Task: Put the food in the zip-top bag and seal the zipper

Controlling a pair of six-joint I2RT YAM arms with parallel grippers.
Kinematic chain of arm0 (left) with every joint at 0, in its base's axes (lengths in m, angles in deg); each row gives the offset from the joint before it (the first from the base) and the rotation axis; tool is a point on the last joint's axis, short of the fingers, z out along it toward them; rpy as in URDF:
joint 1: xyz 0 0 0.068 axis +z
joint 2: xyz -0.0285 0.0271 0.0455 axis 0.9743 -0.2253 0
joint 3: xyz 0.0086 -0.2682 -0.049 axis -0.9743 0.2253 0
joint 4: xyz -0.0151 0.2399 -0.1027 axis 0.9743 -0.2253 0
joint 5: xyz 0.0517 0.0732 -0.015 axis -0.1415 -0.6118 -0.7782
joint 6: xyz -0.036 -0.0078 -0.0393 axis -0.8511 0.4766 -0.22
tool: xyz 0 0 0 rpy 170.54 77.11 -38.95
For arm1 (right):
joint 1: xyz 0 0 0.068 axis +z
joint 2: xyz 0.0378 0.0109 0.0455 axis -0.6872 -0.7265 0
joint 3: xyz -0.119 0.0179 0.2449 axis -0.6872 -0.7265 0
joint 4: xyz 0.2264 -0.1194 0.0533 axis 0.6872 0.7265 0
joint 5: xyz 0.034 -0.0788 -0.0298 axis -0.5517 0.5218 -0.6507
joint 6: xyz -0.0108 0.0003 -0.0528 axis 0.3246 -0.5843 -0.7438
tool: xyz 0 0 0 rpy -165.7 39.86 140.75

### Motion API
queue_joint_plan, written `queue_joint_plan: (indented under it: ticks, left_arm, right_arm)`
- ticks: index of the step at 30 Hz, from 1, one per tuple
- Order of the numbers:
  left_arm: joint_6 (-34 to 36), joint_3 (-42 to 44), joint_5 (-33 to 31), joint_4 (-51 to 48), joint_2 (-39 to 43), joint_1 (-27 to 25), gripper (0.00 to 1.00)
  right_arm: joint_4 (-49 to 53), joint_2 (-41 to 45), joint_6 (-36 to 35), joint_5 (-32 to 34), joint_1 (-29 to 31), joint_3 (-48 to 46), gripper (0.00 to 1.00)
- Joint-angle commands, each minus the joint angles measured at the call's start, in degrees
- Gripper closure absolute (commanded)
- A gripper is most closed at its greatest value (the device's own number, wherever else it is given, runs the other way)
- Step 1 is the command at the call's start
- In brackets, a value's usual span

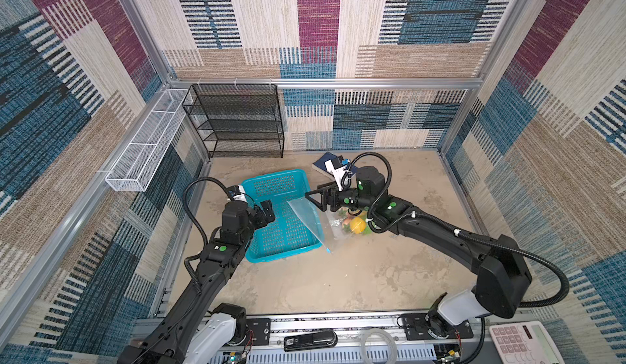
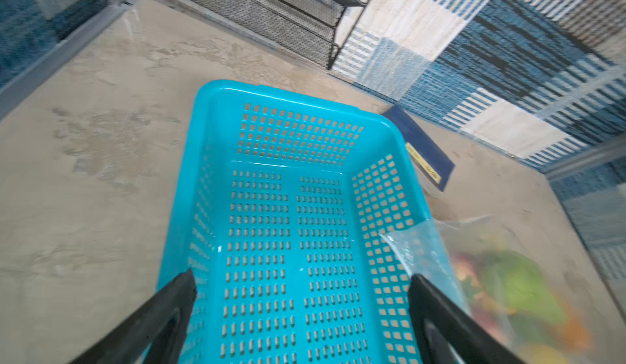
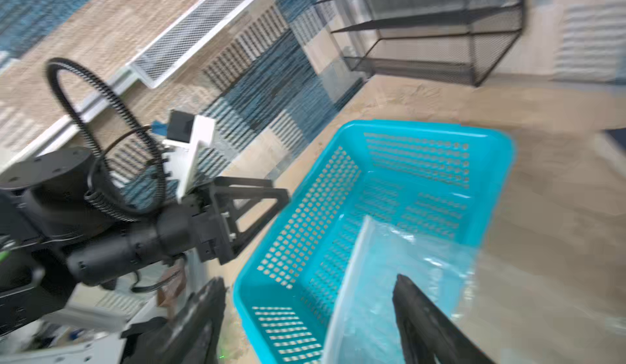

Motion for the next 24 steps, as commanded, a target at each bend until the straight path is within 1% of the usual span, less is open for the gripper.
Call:
queue_joint_plan:
  ticks: [1, 4, 7, 8, 10, 11, 13, 15, 17, 20, 22, 24]
  left_arm:
    - [2.57, 0.09, -8.60, -2.11, -0.53, 2.58, 0.01]
    - [2.45, 2.46, -10.91, 0.61, -1.16, 6.64, 0.00]
    - [1.49, 5.03, -10.63, 3.80, -1.73, 11.47, 0.01]
    - [1.02, 5.88, -10.47, 4.81, -1.93, 12.81, 0.01]
    - [0.19, 7.20, -9.40, 6.68, -2.44, 15.55, 0.01]
    - [-0.08, 7.87, -8.57, 7.79, -2.74, 16.63, 0.01]
    - [-0.16, 8.84, -7.43, 9.86, -3.43, 18.08, 0.01]
    - [0.81, 9.91, -6.67, 12.48, -4.28, 18.65, 0.01]
    - [3.16, 10.93, -6.71, 15.09, -5.26, 18.82, 0.01]
    - [6.66, 12.68, -7.34, 19.22, -6.92, 18.93, 0.01]
    - [8.55, 14.06, -7.23, 22.53, -8.22, 18.93, 0.02]
    - [10.93, 15.49, -6.61, 26.43, -9.64, 18.92, 0.02]
  right_arm:
    - [7.03, 2.12, -7.26, 10.30, -3.61, -0.96, 0.19]
    - [5.88, 5.94, -10.12, 15.46, -9.20, -5.77, 0.17]
    - [2.12, 10.73, -12.53, 22.38, -14.38, -12.45, 0.10]
    - [0.28, 12.35, -13.27, 23.50, -16.20, -15.06, 0.09]
    - [-2.71, 14.85, -14.11, 25.81, -18.46, -19.72, 0.03]
    - [-2.83, 15.56, -13.67, 26.15, -19.48, -21.09, 0.01]
    - [-1.93, 15.95, -13.07, 23.65, -20.36, -22.37, 0.01]
    - [-1.92, 15.86, -12.43, 18.54, -20.39, -23.69, 0.01]
    - [-2.46, 15.68, -10.97, 12.33, -20.46, -25.14, 0.01]
    - [-3.52, 15.26, -10.18, 4.86, -20.35, -26.75, 0.01]
    - [-3.92, 14.29, -10.68, 2.02, -20.33, -27.17, 0.01]
    - [-3.30, 12.44, -11.91, 0.75, -20.36, -26.63, 0.01]
